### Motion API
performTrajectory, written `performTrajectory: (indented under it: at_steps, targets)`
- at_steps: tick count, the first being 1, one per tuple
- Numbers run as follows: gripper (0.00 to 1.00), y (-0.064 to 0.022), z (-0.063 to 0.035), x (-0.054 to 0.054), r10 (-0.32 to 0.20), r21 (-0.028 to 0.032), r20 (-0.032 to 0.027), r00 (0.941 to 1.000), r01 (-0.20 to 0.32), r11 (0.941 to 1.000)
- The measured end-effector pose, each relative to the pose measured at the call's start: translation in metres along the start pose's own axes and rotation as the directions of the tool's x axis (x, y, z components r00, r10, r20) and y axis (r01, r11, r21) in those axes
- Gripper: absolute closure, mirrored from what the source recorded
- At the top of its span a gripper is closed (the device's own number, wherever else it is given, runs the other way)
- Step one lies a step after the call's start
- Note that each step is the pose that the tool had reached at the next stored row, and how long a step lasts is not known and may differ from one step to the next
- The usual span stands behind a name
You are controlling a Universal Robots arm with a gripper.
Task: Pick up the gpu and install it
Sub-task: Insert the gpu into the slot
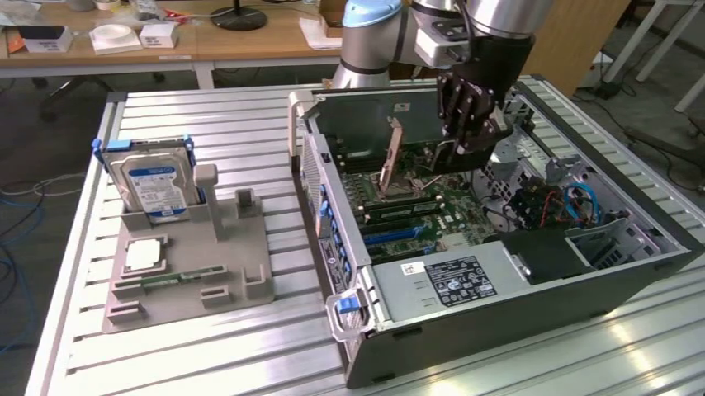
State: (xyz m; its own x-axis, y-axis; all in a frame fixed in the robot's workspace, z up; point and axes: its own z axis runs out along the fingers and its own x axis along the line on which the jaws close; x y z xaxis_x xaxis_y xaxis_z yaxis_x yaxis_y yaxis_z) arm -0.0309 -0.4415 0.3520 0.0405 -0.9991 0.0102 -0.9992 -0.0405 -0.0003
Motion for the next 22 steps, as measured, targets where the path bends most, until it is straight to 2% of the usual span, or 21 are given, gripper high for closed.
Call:
performTrajectory:
  at_steps: [6, 22]
  targets:
    - [0.73, 0.0001, 0.0021, 0.0, 0.0, -0.0001, 0.0014, 1.0, 0.0, 1.0]
    - [0.73, 0.0008, 0.0056, -0.0001, 0.0, -0.0009, 0.0001, 1.0, 0.0, 1.0]
